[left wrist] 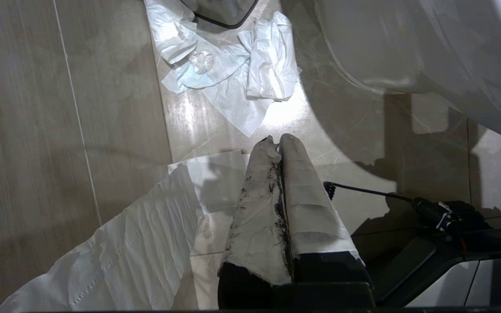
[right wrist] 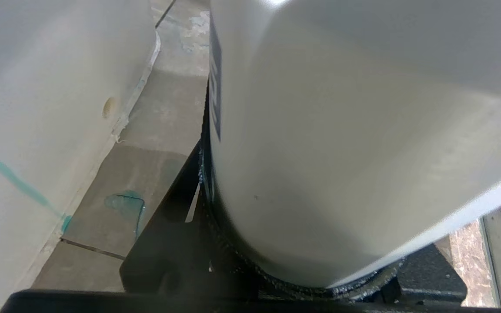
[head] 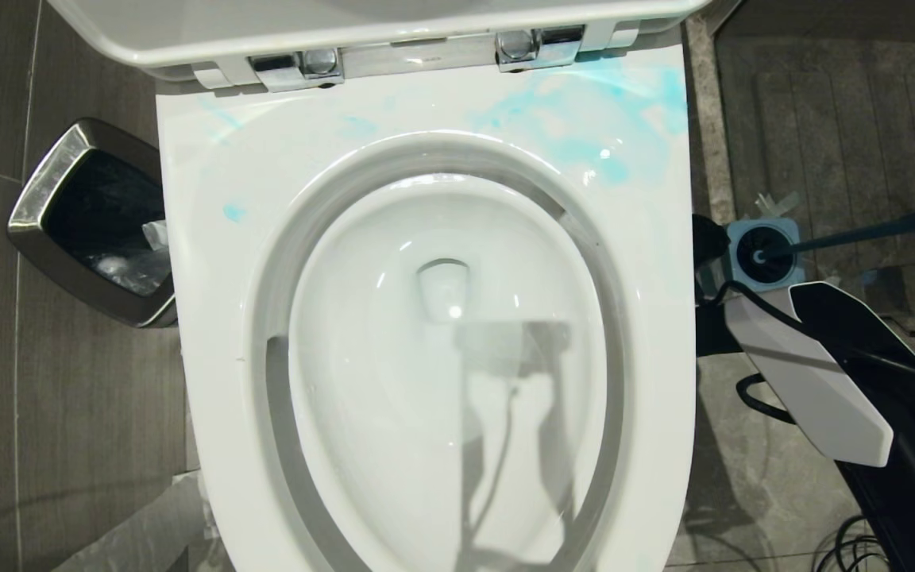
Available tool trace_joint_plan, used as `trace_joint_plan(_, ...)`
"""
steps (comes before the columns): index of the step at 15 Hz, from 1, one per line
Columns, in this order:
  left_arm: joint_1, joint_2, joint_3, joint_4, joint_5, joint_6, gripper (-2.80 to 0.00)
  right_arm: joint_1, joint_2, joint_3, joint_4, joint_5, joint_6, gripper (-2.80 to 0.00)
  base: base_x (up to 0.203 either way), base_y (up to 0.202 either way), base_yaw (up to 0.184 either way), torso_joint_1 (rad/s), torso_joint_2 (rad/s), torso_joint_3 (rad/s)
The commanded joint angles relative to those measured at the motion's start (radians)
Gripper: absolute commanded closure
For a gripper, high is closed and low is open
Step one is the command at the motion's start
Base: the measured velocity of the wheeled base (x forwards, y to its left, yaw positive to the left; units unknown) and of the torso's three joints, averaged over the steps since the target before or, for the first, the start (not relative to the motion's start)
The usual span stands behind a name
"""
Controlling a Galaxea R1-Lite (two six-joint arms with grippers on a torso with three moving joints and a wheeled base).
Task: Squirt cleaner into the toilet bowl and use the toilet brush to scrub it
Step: Pour in the cleaning agent
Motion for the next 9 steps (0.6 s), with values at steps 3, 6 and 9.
trace_joint_plan(3, 0.000, 0.001, 0.000, 0.000, 0.000, 0.000, 0.00, -0.009, -0.027, 0.006, -0.010, -0.035, 0.002, 0.00, 0.000, 0.000, 0.000, 0.000, 0.00, 0.000)
trace_joint_plan(6, 0.000, 0.001, -0.001, 0.000, 0.000, 0.000, 0.00, -0.033, -0.069, 0.006, -0.008, -0.070, 0.039, 0.00, 0.000, 0.000, 0.000, 0.000, 0.00, 0.000)
trace_joint_plan(9, 0.000, 0.001, -0.001, 0.000, 0.000, 0.001, 0.00, -0.046, -0.114, 0.041, -0.003, -0.072, 0.086, 0.00, 0.000, 0.000, 0.000, 0.000, 0.00, 0.000)
